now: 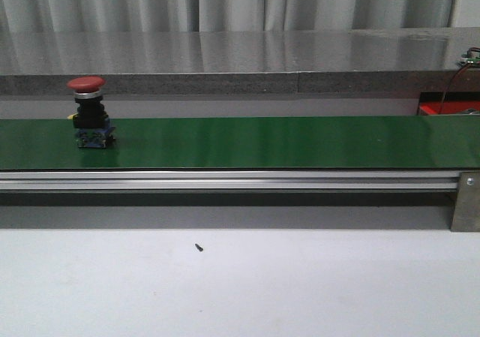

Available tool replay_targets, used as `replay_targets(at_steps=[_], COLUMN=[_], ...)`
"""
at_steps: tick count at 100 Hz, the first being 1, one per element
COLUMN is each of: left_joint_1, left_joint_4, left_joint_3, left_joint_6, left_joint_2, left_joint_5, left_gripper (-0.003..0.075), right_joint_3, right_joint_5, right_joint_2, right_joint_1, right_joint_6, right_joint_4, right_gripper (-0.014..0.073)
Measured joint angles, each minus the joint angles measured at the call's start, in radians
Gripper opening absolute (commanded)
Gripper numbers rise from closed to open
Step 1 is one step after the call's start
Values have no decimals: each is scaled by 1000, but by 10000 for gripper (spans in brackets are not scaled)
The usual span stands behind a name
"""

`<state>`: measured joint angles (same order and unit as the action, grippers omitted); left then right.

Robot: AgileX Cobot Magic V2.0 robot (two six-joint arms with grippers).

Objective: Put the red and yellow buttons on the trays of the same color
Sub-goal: 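Grasp a second red push button with the left gripper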

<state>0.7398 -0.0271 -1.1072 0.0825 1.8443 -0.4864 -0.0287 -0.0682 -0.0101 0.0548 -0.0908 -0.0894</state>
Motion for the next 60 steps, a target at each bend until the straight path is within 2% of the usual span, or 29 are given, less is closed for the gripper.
replay_targets(at_steps=[16, 30, 42, 60], left_joint_1=[0, 0, 0, 0], left_joint_4=[4, 7, 15, 52], left_joint_3=[0, 0, 0, 0], left_joint_6=[0, 1, 5, 5], left_joint_2=[0, 0, -23, -132], left_joint_5=[0, -16, -51, -80], left_gripper=[250, 117, 69, 63], right_joint_3=[0, 0, 0, 0], right_joint_5=[0, 0, 0, 0], right_joint_2=[0, 0, 0, 0], right_joint_1=[0, 0, 0, 0], right_joint_6=[0, 0, 0, 0], right_joint_4=[0, 0, 0, 0], right_gripper=[-68, -68, -68, -68])
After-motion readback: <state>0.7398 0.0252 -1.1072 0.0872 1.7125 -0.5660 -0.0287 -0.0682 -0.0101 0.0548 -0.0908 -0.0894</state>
